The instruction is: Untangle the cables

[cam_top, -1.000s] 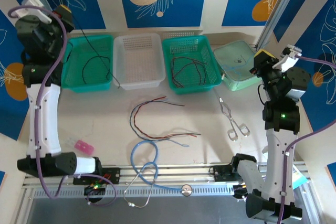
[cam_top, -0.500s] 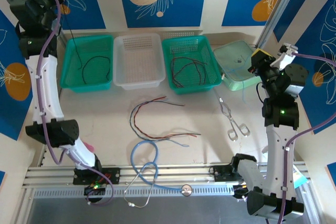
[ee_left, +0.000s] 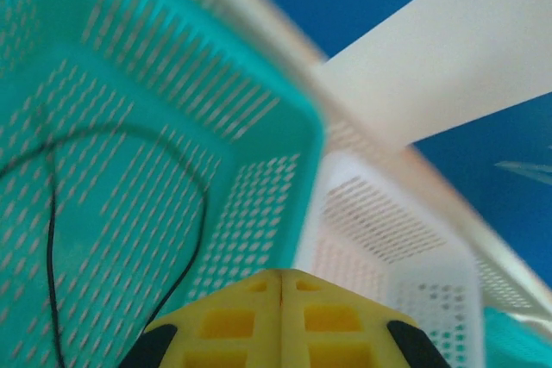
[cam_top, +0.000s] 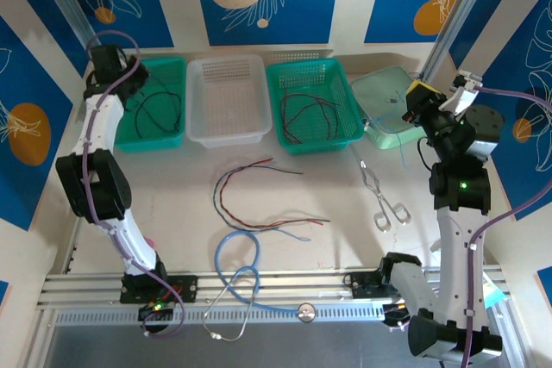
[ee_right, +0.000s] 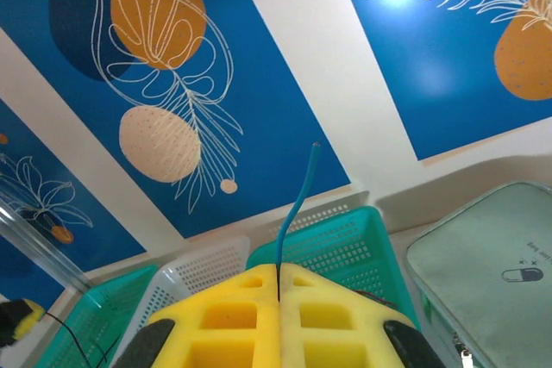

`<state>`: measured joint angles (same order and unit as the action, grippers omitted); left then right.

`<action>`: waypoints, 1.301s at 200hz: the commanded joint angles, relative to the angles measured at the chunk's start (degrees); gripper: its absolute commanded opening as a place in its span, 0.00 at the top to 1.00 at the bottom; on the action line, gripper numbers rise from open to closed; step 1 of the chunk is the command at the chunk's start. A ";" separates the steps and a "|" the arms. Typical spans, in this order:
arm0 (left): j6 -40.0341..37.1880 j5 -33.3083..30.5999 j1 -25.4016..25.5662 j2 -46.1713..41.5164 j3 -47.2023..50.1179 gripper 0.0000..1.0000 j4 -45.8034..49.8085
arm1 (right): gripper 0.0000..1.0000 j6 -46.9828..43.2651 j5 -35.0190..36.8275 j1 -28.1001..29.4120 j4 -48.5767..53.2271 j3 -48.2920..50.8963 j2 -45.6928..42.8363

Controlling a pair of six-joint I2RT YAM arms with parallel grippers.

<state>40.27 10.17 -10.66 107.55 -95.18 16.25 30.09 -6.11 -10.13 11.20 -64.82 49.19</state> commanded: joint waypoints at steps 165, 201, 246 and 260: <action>-12.58 -8.52 2.19 -3.47 9.32 0.37 -0.06 | 1.00 0.53 -3.30 2.32 2.39 -2.95 -1.49; -23.33 -9.70 7.92 -15.83 15.88 0.28 -9.21 | 1.00 2.02 -2.51 6.08 1.48 -2.76 -1.55; -31.74 -3.80 21.87 -33.52 32.58 0.22 -29.14 | 1.00 2.57 1.92 14.37 -0.57 -3.64 0.01; -34.90 -4.49 29.27 -38.28 40.23 0.22 -36.77 | 1.00 3.21 3.47 16.97 -2.03 -3.95 0.90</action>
<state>13.45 3.81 9.06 75.05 -65.71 -4.73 31.86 -6.13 3.53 12.62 -66.78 48.97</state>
